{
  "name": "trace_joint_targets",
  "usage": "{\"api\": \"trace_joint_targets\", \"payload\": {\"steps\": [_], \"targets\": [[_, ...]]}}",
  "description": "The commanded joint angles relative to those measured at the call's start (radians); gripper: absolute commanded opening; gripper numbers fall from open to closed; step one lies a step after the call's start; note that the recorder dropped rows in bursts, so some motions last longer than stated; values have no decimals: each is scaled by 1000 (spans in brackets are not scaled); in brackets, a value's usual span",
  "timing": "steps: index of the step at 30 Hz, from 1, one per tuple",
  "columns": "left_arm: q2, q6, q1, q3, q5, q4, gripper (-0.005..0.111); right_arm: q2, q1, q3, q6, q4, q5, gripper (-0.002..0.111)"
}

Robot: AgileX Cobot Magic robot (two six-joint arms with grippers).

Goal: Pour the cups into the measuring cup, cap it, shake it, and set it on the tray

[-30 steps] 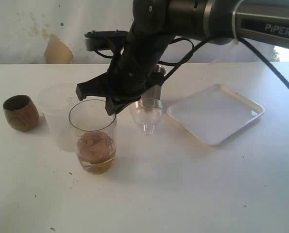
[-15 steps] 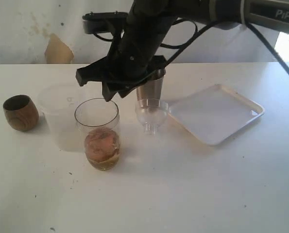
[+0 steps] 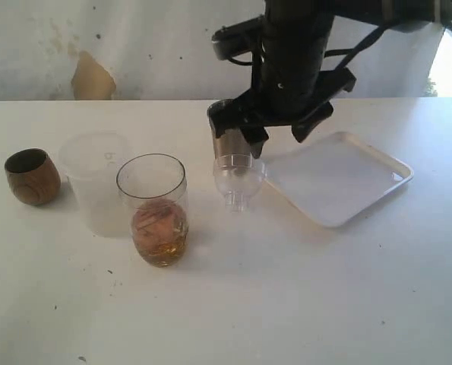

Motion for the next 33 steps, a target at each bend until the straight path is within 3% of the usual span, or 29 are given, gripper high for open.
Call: {"api": "trace_joint_targets", "payload": {"steps": [1, 14, 17, 33], "targets": [[-5, -2, 1, 6, -10, -6, 1, -5, -9, 59, 45, 10, -28, 59], [-5, -2, 1, 6, -10, -6, 1, -5, -63, 194, 116, 28, -192, 59], [-5, -2, 1, 6, -10, -6, 1, 1, -63, 246, 96, 115, -333, 59], [-5, -2, 1, 6, -10, -6, 1, 168, -61, 255, 18, 177, -527, 59]]}}
